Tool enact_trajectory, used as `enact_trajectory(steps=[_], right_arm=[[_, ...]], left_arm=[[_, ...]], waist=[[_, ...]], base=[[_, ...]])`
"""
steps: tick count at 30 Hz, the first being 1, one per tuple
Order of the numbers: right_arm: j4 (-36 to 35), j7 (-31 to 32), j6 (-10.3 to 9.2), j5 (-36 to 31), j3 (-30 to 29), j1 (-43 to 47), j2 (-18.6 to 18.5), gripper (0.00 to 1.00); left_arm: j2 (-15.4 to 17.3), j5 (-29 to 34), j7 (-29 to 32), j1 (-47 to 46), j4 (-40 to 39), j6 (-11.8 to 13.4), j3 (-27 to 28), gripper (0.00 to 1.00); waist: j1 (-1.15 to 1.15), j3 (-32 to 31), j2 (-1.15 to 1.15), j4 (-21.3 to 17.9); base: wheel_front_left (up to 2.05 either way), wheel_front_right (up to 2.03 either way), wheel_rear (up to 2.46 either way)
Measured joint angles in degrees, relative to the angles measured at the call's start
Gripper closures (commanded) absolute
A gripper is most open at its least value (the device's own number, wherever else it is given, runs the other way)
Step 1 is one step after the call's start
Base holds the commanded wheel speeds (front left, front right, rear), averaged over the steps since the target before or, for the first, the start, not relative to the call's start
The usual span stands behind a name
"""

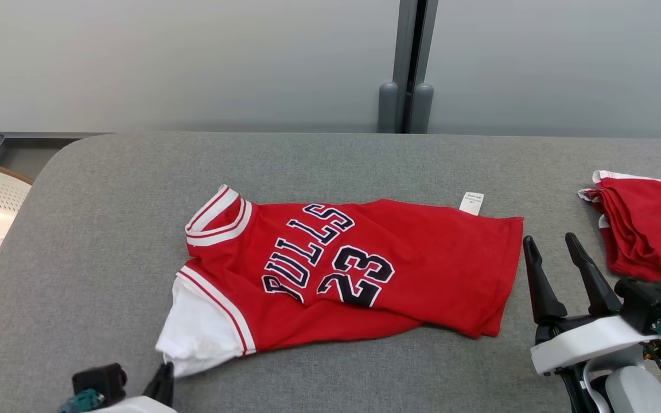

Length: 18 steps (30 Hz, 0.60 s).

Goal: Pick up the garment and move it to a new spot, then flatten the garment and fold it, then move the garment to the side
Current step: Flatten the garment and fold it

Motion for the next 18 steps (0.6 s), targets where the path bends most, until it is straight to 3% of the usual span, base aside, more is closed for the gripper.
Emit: enact_trajectory(steps=[1, 2, 8, 18], right_arm=[[-0.1, 0.0, 0.0, 0.0, 0.0, 0.0, 0.0, 0.0], [-0.2, 0.1, 0.0, 0.0, 0.0, 0.0, 0.0, 0.0], [-0.5, 0.5, 0.0, -0.2, -0.2, 0.1, -0.2, 0.0], [-0.3, 0.6, 0.0, -0.3, 0.5, 0.8, 0.4, 0.0]], left_arm=[[-0.2, -0.2, 0.5, 0.3, 0.3, -0.1, -0.5, 0.13], [-0.5, -0.2, 0.6, 0.4, 0.4, -0.2, -0.7, 0.0], [1.4, 0.5, 0.1, 0.9, -1.1, 1.3, 0.1, 0.0], [4.8, 4.8, -5.3, -0.2, -10.2, 3.9, 2.4, 0.0]], waist=[[0.0, 0.0, 0.0, 0.0], [0.0, 0.1, 0.0, 0.0], [0.0, -0.1, 0.0, -0.5], [0.0, -1.5, 0.0, -3.3]], base=[[0.0, 0.0, 0.0], [0.0, 0.0, 0.0], [0.0, 0.0, 0.0], [0.0, 0.0, 0.0]])
